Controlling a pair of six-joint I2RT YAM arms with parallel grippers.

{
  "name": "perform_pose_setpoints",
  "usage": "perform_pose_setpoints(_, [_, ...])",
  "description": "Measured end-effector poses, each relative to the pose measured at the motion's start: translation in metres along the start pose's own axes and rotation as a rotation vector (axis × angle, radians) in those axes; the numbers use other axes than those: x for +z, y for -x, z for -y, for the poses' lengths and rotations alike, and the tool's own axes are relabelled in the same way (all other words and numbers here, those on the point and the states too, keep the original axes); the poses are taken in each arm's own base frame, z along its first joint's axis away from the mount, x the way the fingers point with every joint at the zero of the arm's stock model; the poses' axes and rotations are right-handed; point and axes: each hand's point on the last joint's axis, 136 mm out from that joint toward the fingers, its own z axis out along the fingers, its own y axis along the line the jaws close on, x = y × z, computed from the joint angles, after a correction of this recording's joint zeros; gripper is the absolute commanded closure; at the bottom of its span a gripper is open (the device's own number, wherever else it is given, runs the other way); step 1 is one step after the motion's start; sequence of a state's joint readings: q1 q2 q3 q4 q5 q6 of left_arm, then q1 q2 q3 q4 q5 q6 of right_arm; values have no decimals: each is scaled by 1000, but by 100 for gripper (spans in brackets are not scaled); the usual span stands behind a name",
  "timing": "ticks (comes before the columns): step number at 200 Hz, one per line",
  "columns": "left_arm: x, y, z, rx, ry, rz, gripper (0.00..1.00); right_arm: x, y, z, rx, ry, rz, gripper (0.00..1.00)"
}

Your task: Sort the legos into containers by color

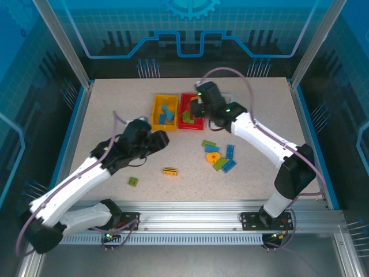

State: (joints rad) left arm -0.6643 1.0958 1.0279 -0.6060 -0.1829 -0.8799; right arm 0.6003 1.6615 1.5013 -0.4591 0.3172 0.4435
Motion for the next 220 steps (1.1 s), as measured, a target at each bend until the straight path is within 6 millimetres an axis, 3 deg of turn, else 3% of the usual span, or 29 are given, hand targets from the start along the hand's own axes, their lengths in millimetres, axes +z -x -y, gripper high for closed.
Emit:
perform_pose_setpoints(14, [20, -7, 20, 41, -28, -37, 35, 15, -12, 44, 89, -99, -65, 71])
perform_pose_setpoints(32, [40, -15, 45, 88, -72, -67, 35, 34, -26, 80, 163, -186, -142, 71])
perform_pose_setpoints(57, [61, -24, 69, 135, -110, -90, 35, 69, -39, 108, 224, -250, -233, 70])
perform_pose_setpoints(87, [81, -33, 85, 169, -126, -110, 35, 107, -38, 130, 275, -279, -291, 69])
perform_pose_setpoints(127, [94, -40, 92, 205, -122, -126, 35, 139, -36, 146, 315, -278, -334, 64])
perform_pose_setpoints(156, [96, -43, 91, 226, -118, -131, 34, 153, -40, 146, 314, -265, -366, 49])
perform_pose_setpoints(182, [95, -45, 91, 240, -113, -131, 33, 154, -42, 145, 301, -255, -382, 38])
perform_pose_setpoints(220, [94, -51, 88, 276, -94, -137, 32, 139, -32, 140, 286, -234, -358, 41])
